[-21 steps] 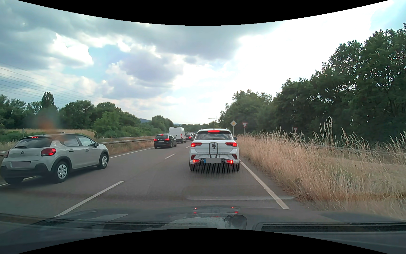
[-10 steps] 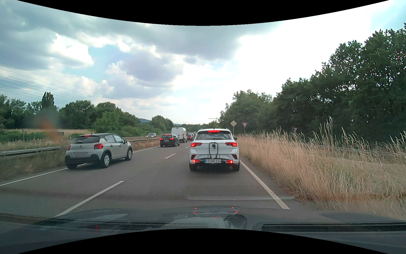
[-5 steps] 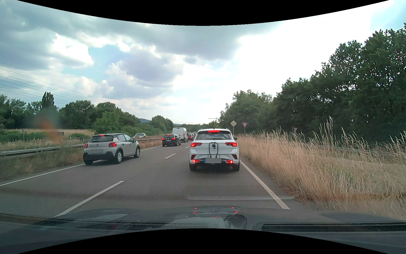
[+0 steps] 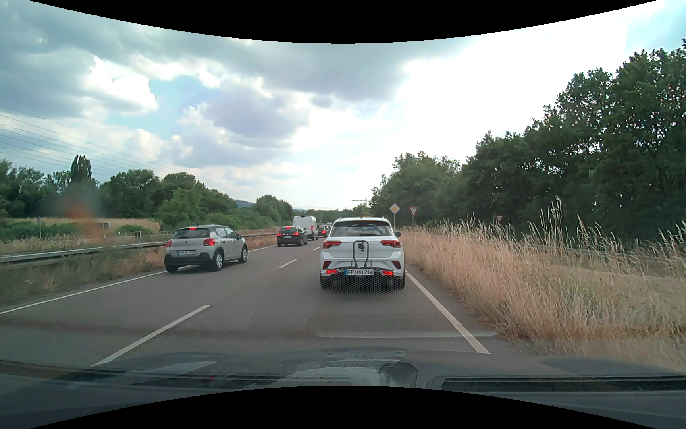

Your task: Follow the waypoints while adhering to traffic rules and regulations

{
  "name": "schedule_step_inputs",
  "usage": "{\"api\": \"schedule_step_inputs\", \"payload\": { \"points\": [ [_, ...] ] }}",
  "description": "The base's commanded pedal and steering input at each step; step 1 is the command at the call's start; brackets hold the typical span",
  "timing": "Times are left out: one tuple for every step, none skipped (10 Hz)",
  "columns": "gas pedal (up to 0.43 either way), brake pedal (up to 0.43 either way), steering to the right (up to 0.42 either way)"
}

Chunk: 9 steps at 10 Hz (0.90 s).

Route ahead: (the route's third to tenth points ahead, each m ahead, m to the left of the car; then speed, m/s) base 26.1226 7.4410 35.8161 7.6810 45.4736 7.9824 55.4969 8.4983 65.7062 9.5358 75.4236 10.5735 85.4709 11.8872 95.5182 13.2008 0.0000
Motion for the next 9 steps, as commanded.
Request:
{"api": "schedule_step_inputs", "payload": {
  "points": [
    [0.000, 0.250, -0.016],
    [0.000, 0.250, -0.016],
    [0.000, 0.250, -0.016],
    [0.000, 0.250, -0.016],
    [0.000, 0.250, -0.015],
    [0.000, 0.250, -0.016],
    [0.000, 0.250, -0.016],
    [0.000, 0.250, -0.016],
    [0.000, 0.250, -0.015]
  ]
}}
